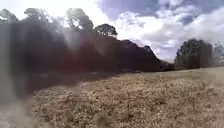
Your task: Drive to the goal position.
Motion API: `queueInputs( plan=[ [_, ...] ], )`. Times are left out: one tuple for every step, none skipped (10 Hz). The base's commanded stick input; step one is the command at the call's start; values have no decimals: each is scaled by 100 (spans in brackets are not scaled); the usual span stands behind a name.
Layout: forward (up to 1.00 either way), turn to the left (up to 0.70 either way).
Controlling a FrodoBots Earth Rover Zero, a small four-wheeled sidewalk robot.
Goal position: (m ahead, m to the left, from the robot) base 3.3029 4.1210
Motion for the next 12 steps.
queueInputs(
  plan=[
    [31, 42],
    [19, 38],
    [18, 36],
    [17, 35],
    [17, 35],
    [17, 35],
    [17, 26],
    [17, 4],
    [-34, 0],
    [-65, 0],
    [-18, 0],
    [0, 0]
  ],
)
